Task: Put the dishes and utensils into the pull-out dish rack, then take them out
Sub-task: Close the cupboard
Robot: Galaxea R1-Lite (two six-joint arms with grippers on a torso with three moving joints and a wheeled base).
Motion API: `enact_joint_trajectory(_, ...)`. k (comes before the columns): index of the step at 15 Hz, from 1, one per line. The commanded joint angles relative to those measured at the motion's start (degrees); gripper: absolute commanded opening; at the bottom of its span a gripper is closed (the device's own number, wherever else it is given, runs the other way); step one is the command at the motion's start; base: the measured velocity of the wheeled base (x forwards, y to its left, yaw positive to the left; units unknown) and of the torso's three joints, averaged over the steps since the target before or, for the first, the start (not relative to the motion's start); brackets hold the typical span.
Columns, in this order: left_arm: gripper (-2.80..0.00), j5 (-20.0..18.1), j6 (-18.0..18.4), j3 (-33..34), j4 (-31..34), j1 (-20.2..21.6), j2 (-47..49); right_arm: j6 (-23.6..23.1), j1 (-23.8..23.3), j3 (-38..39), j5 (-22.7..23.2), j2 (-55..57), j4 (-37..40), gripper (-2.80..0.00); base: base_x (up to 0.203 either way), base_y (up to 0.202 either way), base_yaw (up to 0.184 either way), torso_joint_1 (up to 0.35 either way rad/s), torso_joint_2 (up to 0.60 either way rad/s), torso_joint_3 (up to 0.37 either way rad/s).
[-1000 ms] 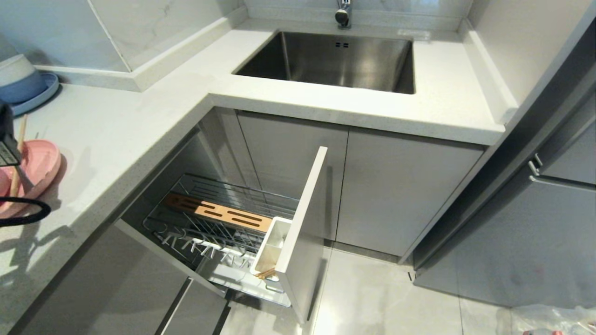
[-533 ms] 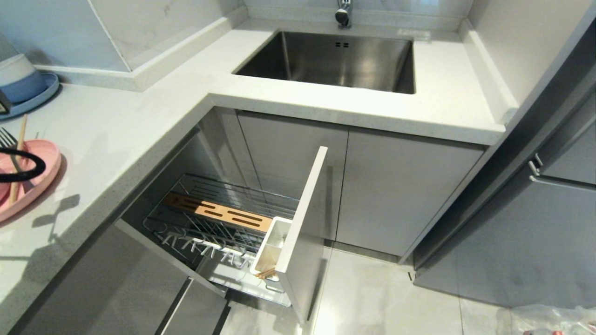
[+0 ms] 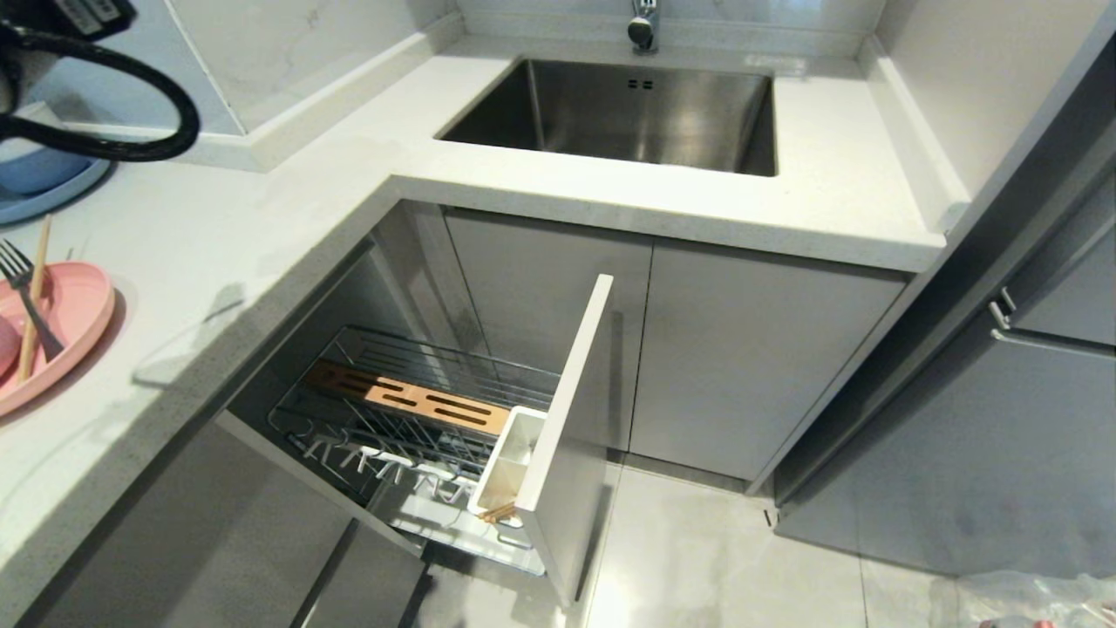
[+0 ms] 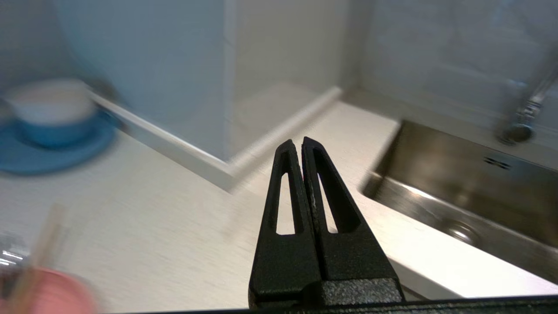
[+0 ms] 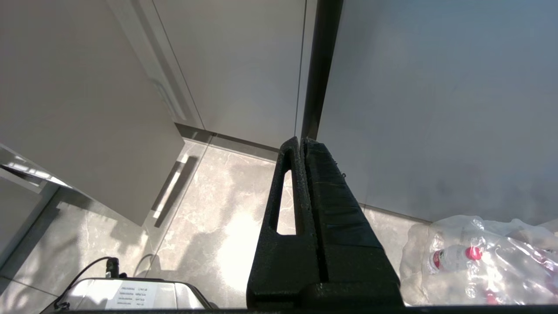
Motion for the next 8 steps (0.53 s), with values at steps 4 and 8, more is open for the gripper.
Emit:
enact_joint_trajectory(4, -2.8, 4.7, -4.0, -4.7, 4.7, -15.4, 10.8, 0.0, 0.0, 0.0, 0.0, 0.0, 0.0, -2.8, 0.0, 0.0, 0.0, 0.0, 0.0, 0.0)
enact_joint_trajectory(8, -2.8, 4.3, -13.5, -4.8, 16.7, -25.4, 16.3, -0.1, 0.0, 0.0, 0.0, 0.0, 0.0, -2.8, 0.0, 0.0, 0.0, 0.0, 0.0, 0.0)
